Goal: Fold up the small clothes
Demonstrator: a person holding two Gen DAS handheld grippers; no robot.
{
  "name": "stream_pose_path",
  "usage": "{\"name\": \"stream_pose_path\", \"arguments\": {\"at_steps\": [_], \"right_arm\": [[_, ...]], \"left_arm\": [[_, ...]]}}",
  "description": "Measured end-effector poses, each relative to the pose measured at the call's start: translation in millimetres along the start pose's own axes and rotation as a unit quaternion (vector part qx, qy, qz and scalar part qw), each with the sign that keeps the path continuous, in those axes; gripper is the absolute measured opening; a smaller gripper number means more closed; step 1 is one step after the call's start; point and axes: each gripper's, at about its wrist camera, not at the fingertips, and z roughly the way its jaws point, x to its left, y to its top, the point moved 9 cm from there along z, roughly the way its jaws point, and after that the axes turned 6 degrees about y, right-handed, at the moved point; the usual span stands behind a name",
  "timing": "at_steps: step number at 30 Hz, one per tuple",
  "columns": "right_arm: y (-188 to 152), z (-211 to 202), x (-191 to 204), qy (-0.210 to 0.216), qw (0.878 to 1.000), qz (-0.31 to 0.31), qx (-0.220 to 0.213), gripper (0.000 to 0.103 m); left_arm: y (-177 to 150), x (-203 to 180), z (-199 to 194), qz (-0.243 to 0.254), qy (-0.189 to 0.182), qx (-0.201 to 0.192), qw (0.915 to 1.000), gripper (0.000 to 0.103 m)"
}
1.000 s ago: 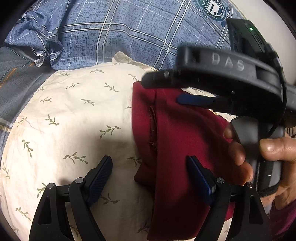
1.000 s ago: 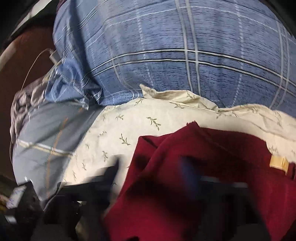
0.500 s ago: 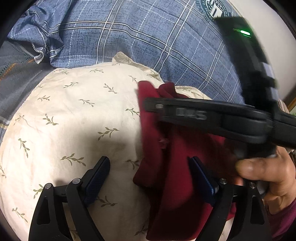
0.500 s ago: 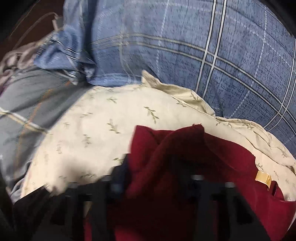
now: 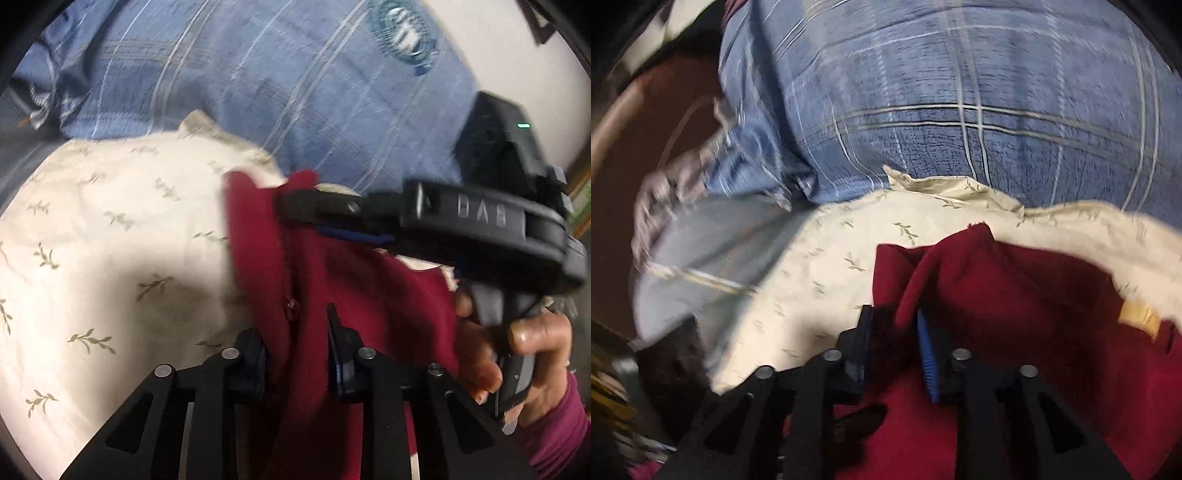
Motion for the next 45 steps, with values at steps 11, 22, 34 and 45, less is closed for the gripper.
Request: {"name": "stream_pose_path", "arguments": {"at_steps": [11, 22, 34, 45], "right_arm": [[1, 11, 6, -0.094, 0.993, -0.062, 0.022, 0.037], [1, -20, 1, -0.057, 0.997, -0.059, -0.016, 0.021], [-7, -55, -11, -0.032, 0.997, -0.046, -0.045, 0.019], [-13, -160, -35, -0.032, 0.993, -0.032, -0.109, 0.017]], "left_arm": [[-6, -30, -13, 0.107, 0.022, -0.029, 0.9936, 0.025], [-13, 2, -24, 0.071, 0.083, -0.012, 0.9940, 0.079], [-17, -27, -24, 0.067, 0.040, -0.011, 0.9969, 0.022], [-24, -136, -35, 0.147, 0.023, -0.014, 0.9888, 0.019]]}}
